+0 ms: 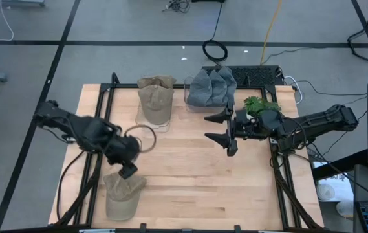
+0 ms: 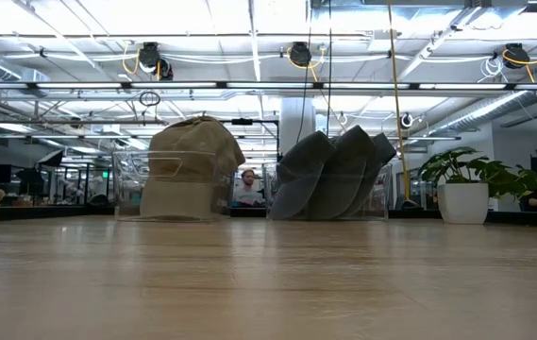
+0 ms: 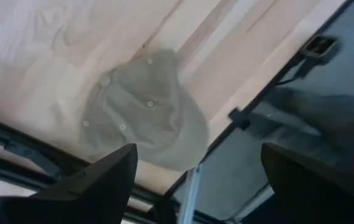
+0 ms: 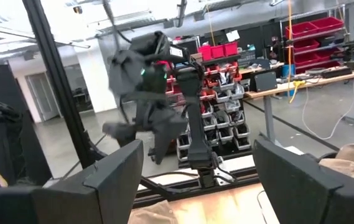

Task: Pick & Place hat
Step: Put the brown cap into the left transparent bin

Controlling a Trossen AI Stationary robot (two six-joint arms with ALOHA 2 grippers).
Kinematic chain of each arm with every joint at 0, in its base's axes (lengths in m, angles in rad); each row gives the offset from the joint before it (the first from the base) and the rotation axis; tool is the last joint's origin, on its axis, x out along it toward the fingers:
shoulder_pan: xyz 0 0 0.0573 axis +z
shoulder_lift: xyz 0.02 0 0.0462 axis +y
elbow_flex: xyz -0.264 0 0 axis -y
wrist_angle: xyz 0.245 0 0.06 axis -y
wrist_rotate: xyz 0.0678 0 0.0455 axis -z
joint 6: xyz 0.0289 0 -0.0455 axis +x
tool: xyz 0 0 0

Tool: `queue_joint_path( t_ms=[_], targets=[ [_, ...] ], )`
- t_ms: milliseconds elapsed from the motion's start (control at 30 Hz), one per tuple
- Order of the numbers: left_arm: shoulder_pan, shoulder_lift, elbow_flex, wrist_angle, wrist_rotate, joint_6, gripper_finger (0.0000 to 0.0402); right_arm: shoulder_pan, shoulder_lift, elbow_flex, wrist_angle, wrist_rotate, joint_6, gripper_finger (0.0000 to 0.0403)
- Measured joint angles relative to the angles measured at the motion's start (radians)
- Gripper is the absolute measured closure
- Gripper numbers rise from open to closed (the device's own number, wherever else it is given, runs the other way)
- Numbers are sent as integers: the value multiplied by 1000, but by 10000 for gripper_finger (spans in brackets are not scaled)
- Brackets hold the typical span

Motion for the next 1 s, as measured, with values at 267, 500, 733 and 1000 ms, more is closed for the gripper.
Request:
queue_joint_path(
  t_ms=[267, 500, 733, 1000],
  targets=[
    [-91, 153, 0, 0, -7, -91, 50, 17, 0, 0, 0, -77, -71, 115],
    [-143, 264, 0, -11, -53, -154, 50, 17, 0, 0, 2, -72, -50, 115],
    [-190, 360, 0, -8, -63, -178, 50, 17, 0, 0, 2, -74, -40, 115],
    [-258, 446, 0, 33, -17, -137, 50, 17, 0, 0, 10, -74, -38, 115]
  ],
)
